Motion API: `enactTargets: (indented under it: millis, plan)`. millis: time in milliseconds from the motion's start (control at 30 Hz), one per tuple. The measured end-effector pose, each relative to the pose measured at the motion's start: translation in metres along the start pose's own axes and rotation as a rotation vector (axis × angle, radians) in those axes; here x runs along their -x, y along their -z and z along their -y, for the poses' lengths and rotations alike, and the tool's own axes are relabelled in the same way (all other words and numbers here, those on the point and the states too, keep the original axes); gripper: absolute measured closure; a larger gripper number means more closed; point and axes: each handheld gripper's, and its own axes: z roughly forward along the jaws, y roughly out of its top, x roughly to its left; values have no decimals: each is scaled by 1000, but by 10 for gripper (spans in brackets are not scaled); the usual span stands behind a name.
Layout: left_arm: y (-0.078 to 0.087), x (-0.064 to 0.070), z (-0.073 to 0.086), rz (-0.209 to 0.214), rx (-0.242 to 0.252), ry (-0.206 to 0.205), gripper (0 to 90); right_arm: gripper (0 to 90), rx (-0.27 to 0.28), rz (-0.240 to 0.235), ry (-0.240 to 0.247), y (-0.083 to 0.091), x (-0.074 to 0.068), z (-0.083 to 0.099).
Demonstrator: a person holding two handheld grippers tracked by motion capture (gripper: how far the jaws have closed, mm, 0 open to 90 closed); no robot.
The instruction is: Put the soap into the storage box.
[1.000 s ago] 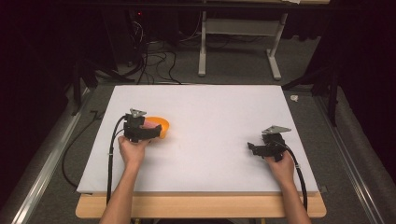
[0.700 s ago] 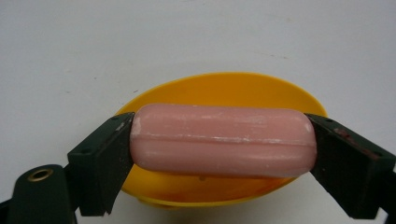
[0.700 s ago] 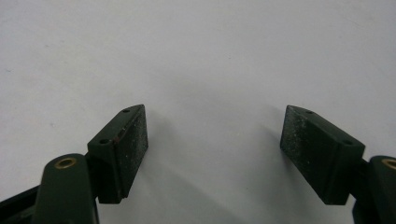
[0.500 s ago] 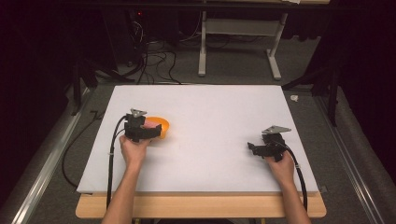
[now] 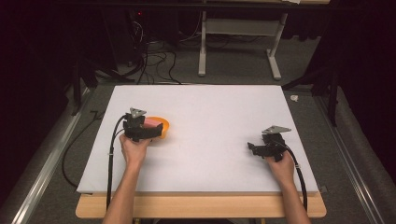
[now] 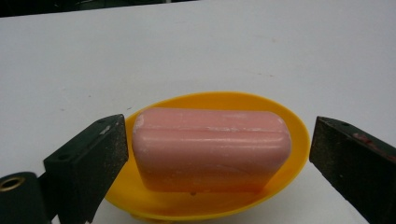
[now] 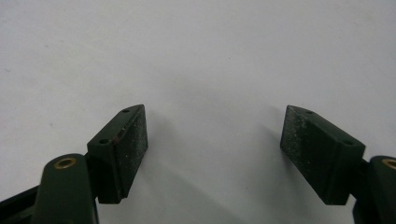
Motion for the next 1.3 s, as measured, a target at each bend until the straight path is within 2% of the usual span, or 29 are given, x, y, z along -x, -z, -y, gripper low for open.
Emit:
enactTargets:
  millis: [200,467,600,1300]
  plan:
    - [10,-1,-2,0,31,1,49,238,-2,1,1,0,0,0]
    - [29,6,-3,25,76,-47,58,238,-2,1,1,0,0,0]
    - [33,8,-4,36,89,-51,60,238,-2,1,1,0,0,0]
    - [52,22,-2,98,116,-92,76,238,-1,2,1,0,0,0]
